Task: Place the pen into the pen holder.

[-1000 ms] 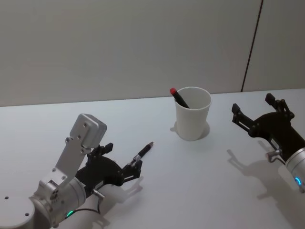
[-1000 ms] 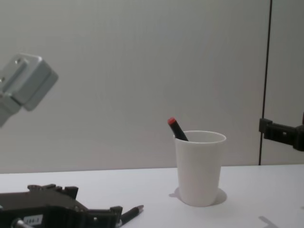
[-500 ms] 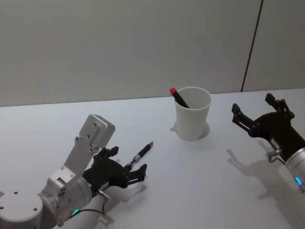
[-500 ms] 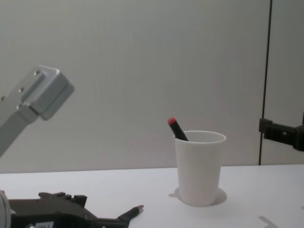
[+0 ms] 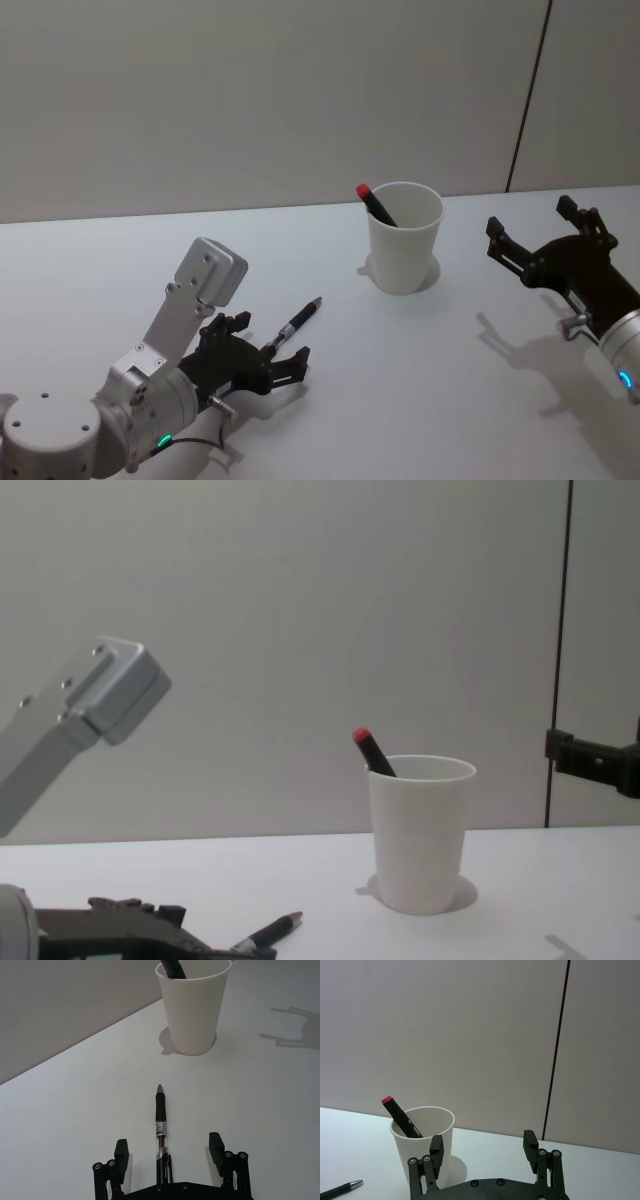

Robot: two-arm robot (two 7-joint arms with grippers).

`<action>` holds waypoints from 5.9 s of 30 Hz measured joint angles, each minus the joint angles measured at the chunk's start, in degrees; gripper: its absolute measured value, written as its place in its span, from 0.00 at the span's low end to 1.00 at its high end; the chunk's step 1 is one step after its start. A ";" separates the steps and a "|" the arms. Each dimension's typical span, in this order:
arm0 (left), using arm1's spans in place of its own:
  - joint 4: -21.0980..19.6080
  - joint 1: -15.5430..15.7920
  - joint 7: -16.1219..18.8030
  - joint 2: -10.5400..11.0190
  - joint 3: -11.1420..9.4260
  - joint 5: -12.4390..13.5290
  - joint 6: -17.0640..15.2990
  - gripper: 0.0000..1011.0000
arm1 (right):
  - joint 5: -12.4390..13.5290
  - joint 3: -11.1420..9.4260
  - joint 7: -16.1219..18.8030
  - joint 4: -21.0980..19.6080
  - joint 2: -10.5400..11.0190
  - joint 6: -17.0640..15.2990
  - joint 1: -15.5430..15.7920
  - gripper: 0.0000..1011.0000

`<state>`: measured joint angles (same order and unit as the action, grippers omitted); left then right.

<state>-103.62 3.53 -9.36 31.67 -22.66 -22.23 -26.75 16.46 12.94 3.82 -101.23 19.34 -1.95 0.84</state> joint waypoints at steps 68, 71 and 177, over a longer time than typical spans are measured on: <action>2.45 1.75 1.03 -2.35 1.16 -0.99 -6.58 0.64 | 0.00 0.00 0.00 0.00 0.00 0.00 0.00 0.99; 2.46 1.78 1.01 -2.36 1.16 -0.95 -6.63 0.56 | 0.00 0.00 0.00 0.00 0.00 0.00 0.00 0.99; 3.51 7.07 -18.91 -8.13 1.97 -8.27 19.69 0.16 | 0.00 0.00 0.00 0.00 0.00 0.00 0.00 0.99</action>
<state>-100.11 10.61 -28.27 23.54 -20.69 -30.50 -7.05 16.47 12.94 3.83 -101.23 19.33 -1.95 0.84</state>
